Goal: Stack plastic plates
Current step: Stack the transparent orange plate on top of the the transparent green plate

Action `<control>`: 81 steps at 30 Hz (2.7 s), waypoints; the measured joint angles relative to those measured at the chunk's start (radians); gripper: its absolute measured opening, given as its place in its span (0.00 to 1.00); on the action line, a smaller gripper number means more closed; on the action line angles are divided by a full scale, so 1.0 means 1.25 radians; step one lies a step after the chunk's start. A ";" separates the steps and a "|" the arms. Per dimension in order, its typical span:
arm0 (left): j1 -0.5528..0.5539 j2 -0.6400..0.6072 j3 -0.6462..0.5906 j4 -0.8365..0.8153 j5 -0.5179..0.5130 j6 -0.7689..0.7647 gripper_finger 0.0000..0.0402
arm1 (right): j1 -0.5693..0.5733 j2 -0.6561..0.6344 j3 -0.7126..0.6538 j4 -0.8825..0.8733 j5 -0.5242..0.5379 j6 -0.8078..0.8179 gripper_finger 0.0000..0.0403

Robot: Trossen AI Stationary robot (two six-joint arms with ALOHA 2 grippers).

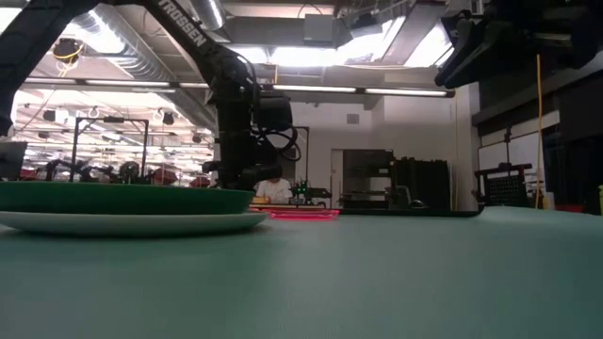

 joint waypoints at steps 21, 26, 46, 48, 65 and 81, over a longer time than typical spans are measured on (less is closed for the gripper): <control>-0.024 -0.007 0.001 -0.034 -0.001 0.001 0.00 | 0.000 0.000 0.000 0.000 0.000 0.000 0.18; -0.046 -0.017 0.001 -0.086 -0.014 0.001 0.00 | 0.000 0.000 0.000 0.000 0.000 0.000 0.18; -0.207 -0.200 0.001 -0.214 -0.040 -0.074 0.00 | 0.000 0.000 0.000 0.000 0.000 0.000 0.18; -0.234 -0.222 0.001 -0.219 -0.040 -0.093 0.00 | 0.000 0.000 0.000 0.001 0.000 0.000 0.18; -0.522 -0.281 0.001 -0.282 -0.043 -0.261 0.00 | 0.000 0.000 0.000 0.017 0.000 0.000 0.18; -0.683 -0.280 0.001 -0.283 -0.043 -0.363 0.00 | 0.000 0.000 0.000 0.040 0.000 0.000 0.18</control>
